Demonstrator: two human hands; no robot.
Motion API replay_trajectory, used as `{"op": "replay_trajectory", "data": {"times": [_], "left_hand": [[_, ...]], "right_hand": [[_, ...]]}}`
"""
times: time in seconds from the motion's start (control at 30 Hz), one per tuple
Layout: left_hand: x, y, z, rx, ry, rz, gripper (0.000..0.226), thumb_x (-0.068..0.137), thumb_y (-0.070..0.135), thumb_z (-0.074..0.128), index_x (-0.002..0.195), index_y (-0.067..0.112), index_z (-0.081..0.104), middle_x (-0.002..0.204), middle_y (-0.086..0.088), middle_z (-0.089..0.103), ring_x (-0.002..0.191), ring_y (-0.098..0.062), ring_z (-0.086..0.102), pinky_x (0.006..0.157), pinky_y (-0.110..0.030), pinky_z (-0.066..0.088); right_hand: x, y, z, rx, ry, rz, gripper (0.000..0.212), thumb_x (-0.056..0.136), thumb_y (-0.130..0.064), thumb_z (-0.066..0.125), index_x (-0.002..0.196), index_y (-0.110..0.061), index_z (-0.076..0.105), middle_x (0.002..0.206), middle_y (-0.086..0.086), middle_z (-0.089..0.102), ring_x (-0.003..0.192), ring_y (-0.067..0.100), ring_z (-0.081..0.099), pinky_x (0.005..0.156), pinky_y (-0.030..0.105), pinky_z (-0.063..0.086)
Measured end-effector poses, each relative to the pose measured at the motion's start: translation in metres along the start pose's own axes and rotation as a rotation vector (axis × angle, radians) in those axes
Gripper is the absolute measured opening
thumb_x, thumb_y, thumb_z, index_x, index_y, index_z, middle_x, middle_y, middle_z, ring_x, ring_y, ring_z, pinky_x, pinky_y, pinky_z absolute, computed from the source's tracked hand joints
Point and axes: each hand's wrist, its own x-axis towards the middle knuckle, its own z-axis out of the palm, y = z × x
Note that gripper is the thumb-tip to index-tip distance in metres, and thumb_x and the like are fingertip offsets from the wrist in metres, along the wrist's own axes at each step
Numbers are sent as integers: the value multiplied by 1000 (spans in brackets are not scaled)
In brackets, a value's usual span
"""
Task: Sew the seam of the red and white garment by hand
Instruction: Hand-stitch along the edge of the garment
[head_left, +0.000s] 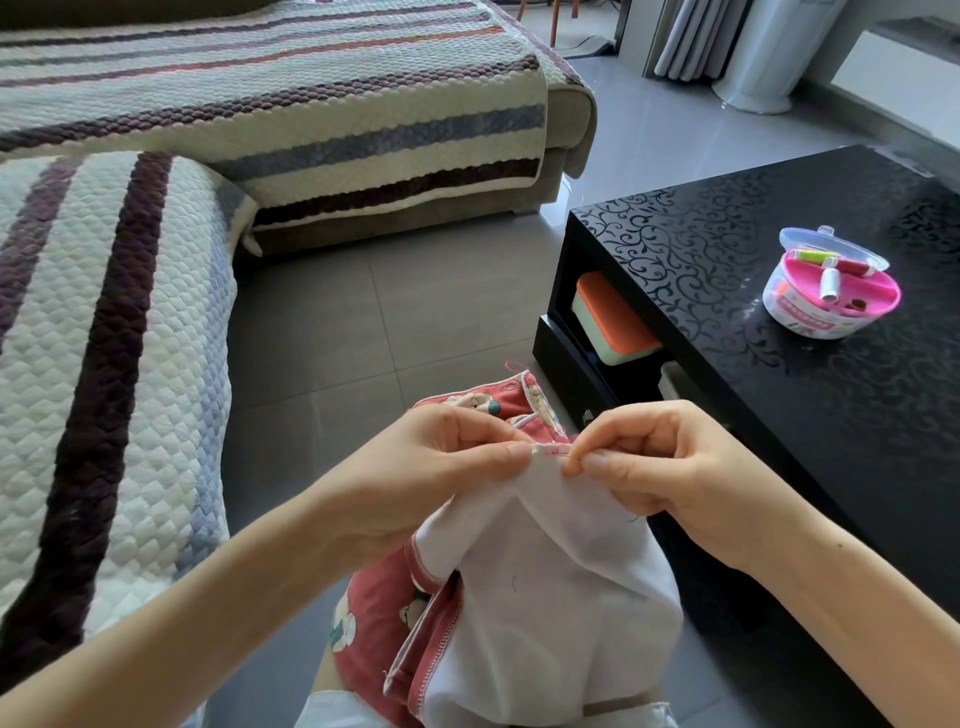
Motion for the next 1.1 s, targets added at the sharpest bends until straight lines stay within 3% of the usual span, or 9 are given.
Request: {"op": "replay_trajectory", "data": {"times": [0.17, 0.33, 0.43, 0.6, 0.7, 0.83, 0.93, 1.03, 1.1], "left_hand": [[0, 2, 2, -80, -34, -37, 16, 73, 26, 68, 79, 14, 77, 83, -11, 67, 78, -21, 59, 72, -29, 49], [1, 4, 4, -100, -50, -45, 11, 75, 24, 74, 77, 14, 76, 80, -11, 68, 76, -20, 60, 66, -25, 50], [3, 4, 6, -82, -27, -21, 16, 72, 26, 74, 79, 12, 76, 85, -14, 68, 80, -22, 61, 73, -30, 50], [3, 7, 5, -108, 11, -5, 11, 72, 23, 79, 75, 13, 76, 76, -6, 68, 70, -14, 60, 63, -23, 50], [3, 8, 9, -149, 32, -9, 11, 66, 24, 73, 70, 14, 76, 70, -3, 68, 63, -10, 61, 57, -18, 51], [10, 7, 15, -92, 83, 14, 7, 70, 20, 81, 71, 14, 77, 77, -6, 72, 73, -14, 65, 71, -27, 53], [12, 7, 18, -65, 122, 14, 13, 80, 12, 70, 69, 14, 77, 78, -4, 73, 75, -11, 66, 71, -24, 53], [13, 6, 19, -44, 131, 8, 17, 83, 11, 68, 68, 16, 77, 79, -1, 74, 75, -8, 66, 68, -20, 51], [13, 7, 20, -32, 150, 20, 14, 82, 14, 69, 70, 15, 77, 82, -4, 74, 77, -10, 65, 73, -24, 50]], "right_hand": [[1, 2, 1, 3, -26, 33, 10, 77, -9, 58, 76, -4, 67, 67, -4, 67, 50, 11, 30, 47, 20, 24], [3, 5, 5, 24, -40, 11, 7, 80, -12, 58, 80, -9, 65, 57, -10, 57, 52, 12, 28, 49, 22, 21], [3, 6, 8, 42, -11, -21, 8, 80, -15, 60, 77, -17, 67, 56, -5, 48, 50, 8, 32, 47, 17, 26], [-1, 7, -1, -66, -9, -71, 22, 87, -12, 59, 88, 10, 56, 61, 11, 55, 52, 18, 50, 51, 25, 45], [0, 9, -1, -108, 30, -97, 9, 88, 4, 56, 82, 11, 56, 63, 10, 61, 54, 20, 55, 53, 26, 51], [4, 10, 9, -102, 129, -202, 13, 89, 11, 53, 79, 4, 57, 60, 9, 61, 50, 17, 57, 52, 25, 51], [5, 11, 13, -131, 159, -252, 15, 91, 9, 54, 89, -7, 55, 63, 10, 64, 55, 19, 62, 59, 26, 53], [2, 14, 14, -238, 156, -284, 31, 93, 5, 51, 101, -25, 52, 71, 5, 67, 64, 17, 68, 68, 23, 54], [0, 13, 15, -286, 150, -311, 33, 96, 1, 49, 100, -31, 54, 74, 0, 69, 68, 15, 69, 69, 23, 55]]}}
